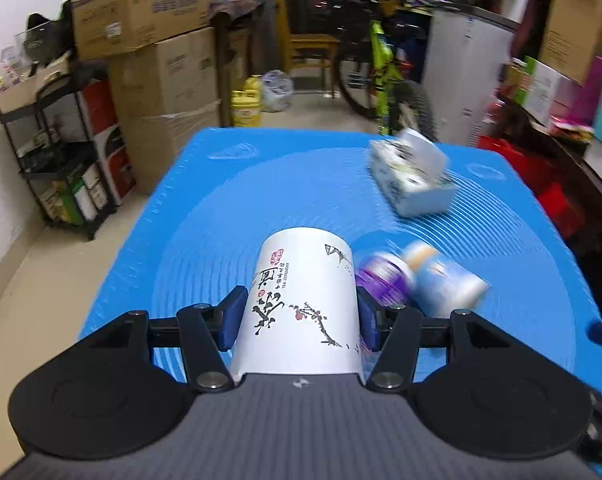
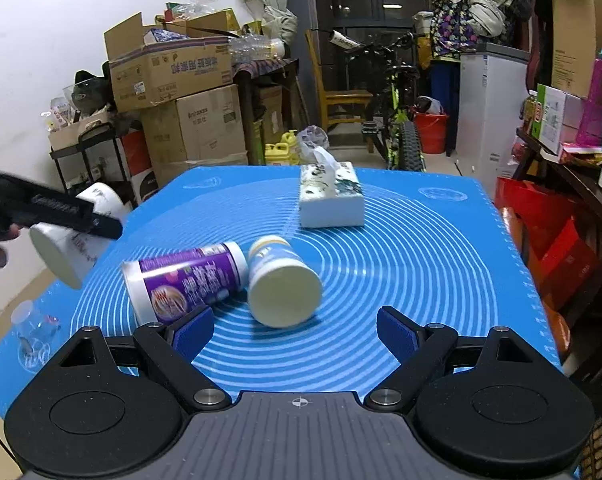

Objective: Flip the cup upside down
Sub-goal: 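Lift the white cup with the left gripper and carry it toward the right gripper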

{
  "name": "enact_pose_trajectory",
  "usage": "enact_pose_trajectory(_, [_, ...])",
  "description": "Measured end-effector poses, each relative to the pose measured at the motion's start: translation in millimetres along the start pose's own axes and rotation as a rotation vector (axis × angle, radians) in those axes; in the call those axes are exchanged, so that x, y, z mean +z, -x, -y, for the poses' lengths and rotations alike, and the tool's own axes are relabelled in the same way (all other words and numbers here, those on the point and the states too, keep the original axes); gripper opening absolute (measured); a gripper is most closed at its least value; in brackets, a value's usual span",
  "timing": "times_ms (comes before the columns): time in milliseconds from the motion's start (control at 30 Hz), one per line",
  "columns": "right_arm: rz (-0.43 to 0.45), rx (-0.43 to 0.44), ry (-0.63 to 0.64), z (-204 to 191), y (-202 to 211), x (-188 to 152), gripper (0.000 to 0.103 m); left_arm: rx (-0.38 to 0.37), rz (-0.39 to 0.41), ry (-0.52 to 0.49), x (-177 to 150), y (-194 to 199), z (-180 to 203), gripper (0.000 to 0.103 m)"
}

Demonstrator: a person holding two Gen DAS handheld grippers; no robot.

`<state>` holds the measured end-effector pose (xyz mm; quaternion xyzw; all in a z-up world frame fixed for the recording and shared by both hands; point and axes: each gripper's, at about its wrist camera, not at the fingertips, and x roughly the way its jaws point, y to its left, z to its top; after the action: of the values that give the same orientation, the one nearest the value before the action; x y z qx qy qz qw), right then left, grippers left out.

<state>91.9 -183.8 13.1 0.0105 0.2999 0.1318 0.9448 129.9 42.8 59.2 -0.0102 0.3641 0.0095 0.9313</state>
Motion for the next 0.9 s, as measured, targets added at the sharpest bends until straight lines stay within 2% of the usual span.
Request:
enact_pose_trajectory(233, [-0.052, -0.035, -0.037, 20, 11, -25, 0.09, -0.078, -0.056, -0.042, -48, 0, 38, 0.058])
enact_pose_trajectory(433, [-0.095, -0.05, -0.074, 34, 12, -43, 0.09, -0.128, -0.123, -0.055, -78, -26, 70, 0.058])
enact_pose_trajectory(800, [-0.133, -0.048, -0.089, 39, 7, -51, 0.089, -0.111, -0.132, -0.056, -95, -39, 80, 0.061])
enact_pose_trajectory(867, [-0.137, -0.044, -0.091, 37, 6, -50, 0.09, -0.109, -0.139, -0.054, -95, -39, 78, 0.063])
enact_pose_trajectory(900, [-0.139, -0.043, -0.09, 36, 5, -50, 0.09, -0.105, -0.139, -0.052, -96, -39, 77, 0.069])
